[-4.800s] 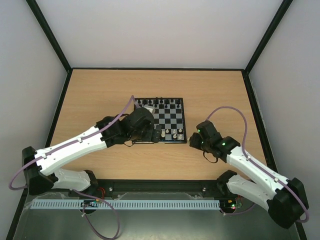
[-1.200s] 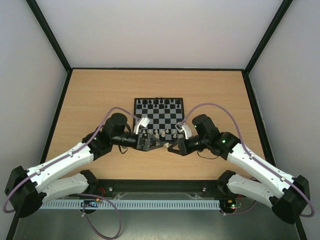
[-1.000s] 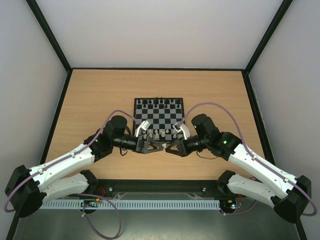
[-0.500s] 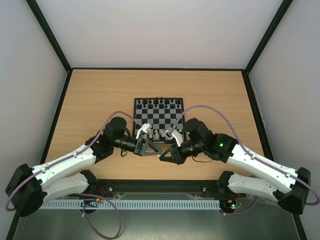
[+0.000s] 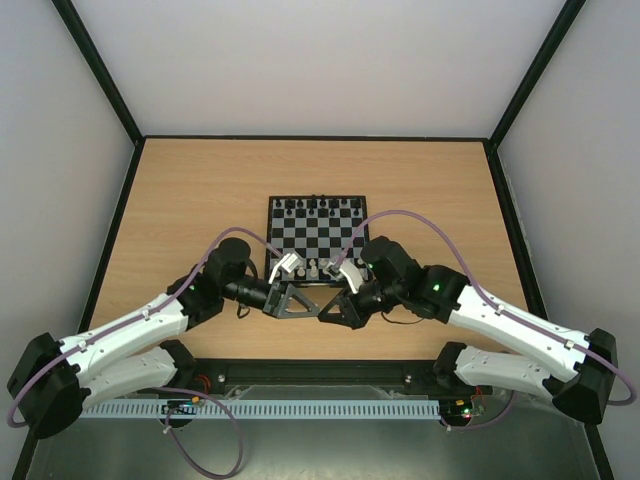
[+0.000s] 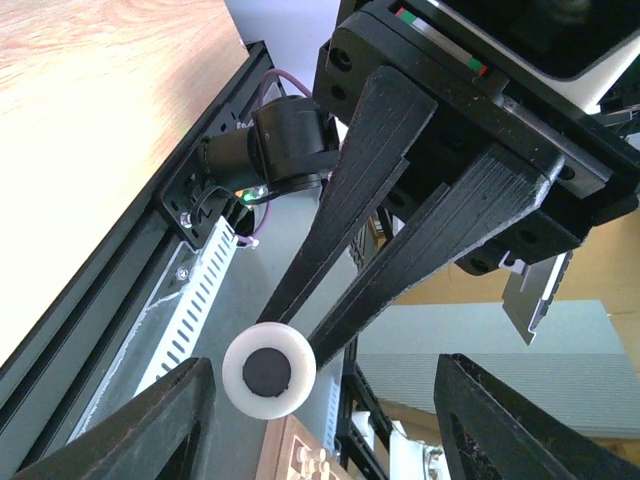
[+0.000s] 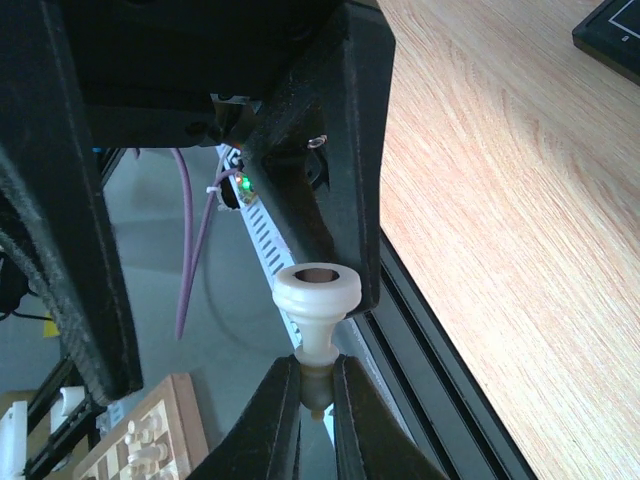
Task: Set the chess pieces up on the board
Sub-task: Place the chess piece on the chessboard.
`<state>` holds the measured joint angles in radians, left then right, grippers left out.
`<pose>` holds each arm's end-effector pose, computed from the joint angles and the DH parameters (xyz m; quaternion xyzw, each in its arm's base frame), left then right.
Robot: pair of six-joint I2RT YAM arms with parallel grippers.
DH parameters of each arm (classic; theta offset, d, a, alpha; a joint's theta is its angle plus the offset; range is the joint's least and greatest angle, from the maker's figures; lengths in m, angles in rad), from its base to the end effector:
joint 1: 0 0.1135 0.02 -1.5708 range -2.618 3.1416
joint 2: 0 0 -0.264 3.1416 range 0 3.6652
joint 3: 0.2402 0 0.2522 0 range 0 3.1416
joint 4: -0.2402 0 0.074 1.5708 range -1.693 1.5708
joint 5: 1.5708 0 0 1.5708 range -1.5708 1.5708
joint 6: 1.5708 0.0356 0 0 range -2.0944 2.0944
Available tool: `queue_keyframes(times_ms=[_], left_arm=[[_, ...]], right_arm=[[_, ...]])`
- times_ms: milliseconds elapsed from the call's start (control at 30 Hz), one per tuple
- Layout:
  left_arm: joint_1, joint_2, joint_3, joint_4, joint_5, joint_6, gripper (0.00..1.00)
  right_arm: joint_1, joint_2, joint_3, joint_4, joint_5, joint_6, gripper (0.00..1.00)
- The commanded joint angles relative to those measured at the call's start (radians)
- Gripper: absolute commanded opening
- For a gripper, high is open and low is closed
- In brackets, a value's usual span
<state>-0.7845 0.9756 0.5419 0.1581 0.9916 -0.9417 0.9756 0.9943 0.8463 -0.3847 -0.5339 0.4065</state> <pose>0.1272 -0.1690 0.2582 0.2310 0.7219 -0.6499 0.0567 0.1069 0.1901 0.3049 -0.3607 0.7671 0.4815 0.2227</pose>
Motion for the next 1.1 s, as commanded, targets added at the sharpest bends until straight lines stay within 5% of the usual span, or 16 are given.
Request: queue_keyframes(times_ms=[0, 1067], left_arm=[[0.005, -0.006, -0.012, -0.015, 0.03, 0.018, 0.61], [0.005, 0.013, -0.015, -0.05, 0.03, 0.055, 0.3]], right_arm=[[0.008, 0.004, 0.026, -0.031, -0.01, -0.018, 0.07], [0.046, 0.027, 0.023, -0.038, 0.024, -0.026, 0.07]])
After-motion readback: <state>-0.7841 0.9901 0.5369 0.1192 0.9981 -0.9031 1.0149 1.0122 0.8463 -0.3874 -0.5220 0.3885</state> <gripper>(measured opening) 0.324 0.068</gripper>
